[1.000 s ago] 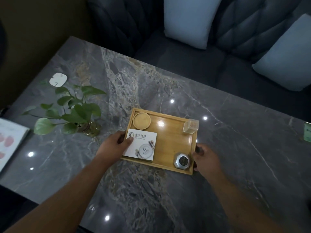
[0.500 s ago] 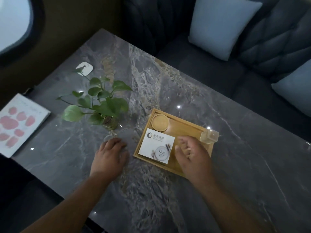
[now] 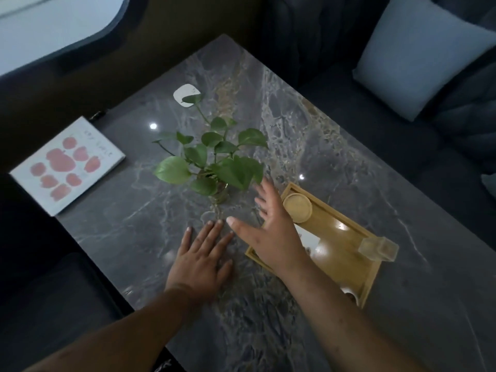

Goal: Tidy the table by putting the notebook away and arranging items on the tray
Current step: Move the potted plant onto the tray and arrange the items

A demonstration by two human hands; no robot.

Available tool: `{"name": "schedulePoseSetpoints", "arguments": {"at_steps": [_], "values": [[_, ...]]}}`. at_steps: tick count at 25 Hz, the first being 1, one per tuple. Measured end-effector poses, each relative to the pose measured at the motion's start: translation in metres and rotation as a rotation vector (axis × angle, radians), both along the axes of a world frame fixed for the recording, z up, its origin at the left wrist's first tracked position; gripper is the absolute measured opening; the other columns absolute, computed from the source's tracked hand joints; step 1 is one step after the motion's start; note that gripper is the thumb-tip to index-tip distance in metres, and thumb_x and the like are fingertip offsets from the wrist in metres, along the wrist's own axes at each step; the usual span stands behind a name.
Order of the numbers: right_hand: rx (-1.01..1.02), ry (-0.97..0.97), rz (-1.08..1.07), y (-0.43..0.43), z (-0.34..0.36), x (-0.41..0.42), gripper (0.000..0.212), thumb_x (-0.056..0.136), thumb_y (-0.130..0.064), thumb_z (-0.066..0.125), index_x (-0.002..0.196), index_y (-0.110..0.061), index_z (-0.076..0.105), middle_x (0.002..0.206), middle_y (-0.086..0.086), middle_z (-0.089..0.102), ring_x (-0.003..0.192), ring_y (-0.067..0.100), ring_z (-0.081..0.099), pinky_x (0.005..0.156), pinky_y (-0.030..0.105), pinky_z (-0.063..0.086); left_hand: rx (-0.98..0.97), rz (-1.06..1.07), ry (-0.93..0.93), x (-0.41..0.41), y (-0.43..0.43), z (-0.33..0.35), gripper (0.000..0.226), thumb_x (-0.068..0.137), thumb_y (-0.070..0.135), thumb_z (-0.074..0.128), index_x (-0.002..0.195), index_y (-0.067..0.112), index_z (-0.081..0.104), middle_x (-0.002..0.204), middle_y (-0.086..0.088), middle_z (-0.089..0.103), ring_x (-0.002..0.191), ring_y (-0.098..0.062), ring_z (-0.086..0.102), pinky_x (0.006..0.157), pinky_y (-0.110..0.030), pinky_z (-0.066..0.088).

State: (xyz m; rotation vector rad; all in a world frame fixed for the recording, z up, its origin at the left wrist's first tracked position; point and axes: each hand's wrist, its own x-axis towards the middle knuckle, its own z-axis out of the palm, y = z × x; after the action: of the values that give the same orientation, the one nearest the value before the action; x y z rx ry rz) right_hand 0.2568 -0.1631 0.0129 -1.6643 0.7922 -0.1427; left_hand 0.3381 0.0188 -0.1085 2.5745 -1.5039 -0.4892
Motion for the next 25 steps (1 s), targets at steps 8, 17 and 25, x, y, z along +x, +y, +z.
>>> {"name": "schedulePoseSetpoints", "arguments": {"at_steps": [8,17,25], "values": [[-0.132,0.143,-0.070,0.014,-0.034,0.059,0.073,0.074,-0.051,0.081,0.137,-0.033,0.048,0.134,-0.013,0.060,0.124,0.006,0.055,0.105,0.027,0.044,0.024,0.002,0.010,0.001,-0.001,-0.003,0.091,0.086,0.082,0.035,0.160,0.030,0.026,0.169,-0.003,0.021,0.159,-0.021,0.007,0.125,-0.060,0.007],[-0.230,0.049,-0.122,0.015,-0.044,0.084,0.029,0.078,-0.031,0.085,0.100,-0.019,0.071,0.077,-0.033,0.053,0.078,-0.021,0.052,0.071,-0.008,0.032,0.025,0.010,0.039,0.002,0.001,-0.006,0.086,0.089,0.079,0.033,0.160,0.029,0.028,0.168,-0.002,0.027,0.159,-0.021,0.008,0.125,-0.061,0.008],[-0.226,-0.019,-0.048,0.002,-0.031,0.080,0.014,0.085,-0.028,0.079,0.093,-0.021,0.071,0.090,-0.011,0.073,0.089,0.007,0.067,0.085,0.033,0.054,-0.006,0.019,0.022,0.001,0.000,-0.002,0.083,0.089,0.077,0.039,0.157,0.030,0.032,0.169,-0.002,0.025,0.158,-0.022,0.011,0.125,-0.061,0.009]]}}
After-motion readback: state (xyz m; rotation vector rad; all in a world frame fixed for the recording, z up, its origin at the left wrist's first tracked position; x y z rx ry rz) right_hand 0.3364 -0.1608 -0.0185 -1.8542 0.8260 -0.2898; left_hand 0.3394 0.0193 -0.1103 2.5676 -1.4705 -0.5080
